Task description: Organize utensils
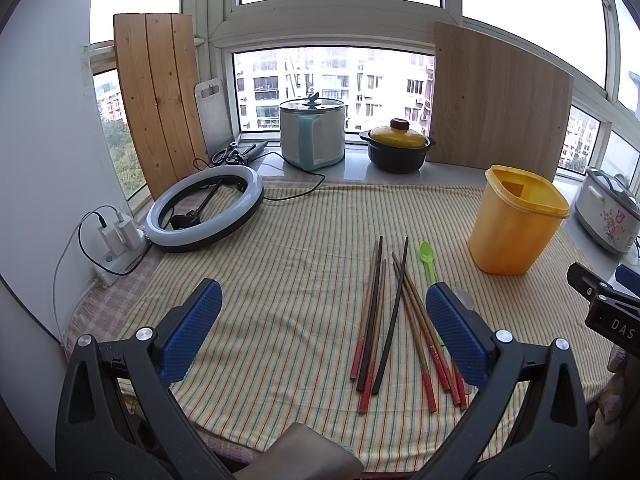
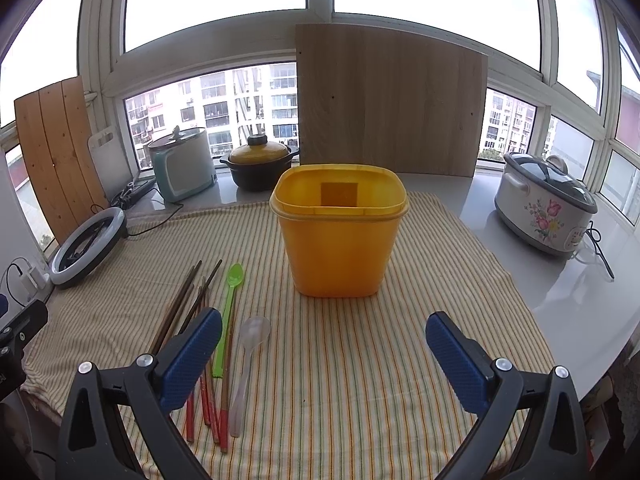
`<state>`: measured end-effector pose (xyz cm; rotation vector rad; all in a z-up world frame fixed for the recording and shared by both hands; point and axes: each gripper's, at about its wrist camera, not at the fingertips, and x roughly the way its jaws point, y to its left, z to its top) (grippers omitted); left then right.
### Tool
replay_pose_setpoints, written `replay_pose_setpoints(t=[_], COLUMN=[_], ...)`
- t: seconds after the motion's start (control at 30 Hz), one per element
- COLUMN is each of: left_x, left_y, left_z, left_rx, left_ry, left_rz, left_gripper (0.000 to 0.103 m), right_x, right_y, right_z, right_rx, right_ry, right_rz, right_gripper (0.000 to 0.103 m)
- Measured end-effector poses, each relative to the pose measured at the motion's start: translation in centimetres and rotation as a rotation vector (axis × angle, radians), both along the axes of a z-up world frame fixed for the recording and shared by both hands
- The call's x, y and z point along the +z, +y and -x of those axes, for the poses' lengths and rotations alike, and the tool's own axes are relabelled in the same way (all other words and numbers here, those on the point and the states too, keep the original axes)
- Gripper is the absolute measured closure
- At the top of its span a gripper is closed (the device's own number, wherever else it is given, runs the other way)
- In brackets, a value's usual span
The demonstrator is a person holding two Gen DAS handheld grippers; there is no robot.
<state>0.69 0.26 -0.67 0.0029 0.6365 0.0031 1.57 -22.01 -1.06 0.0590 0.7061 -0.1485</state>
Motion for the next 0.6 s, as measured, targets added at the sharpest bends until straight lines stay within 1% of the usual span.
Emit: replay_pose_setpoints(t=[0.6], left_x=[0.07], left_y=[0.25], left_z=[0.09], left_rx=[0.001], left_ry=[0.002], left_rz=[0.008], left_gripper=[0.000], right_x=[-0.01], right_y=[0.11], right_z=[0.01], right_rx=[0.000], right_ry=[0.001], right_rz=[0.000], right_gripper=[0.000])
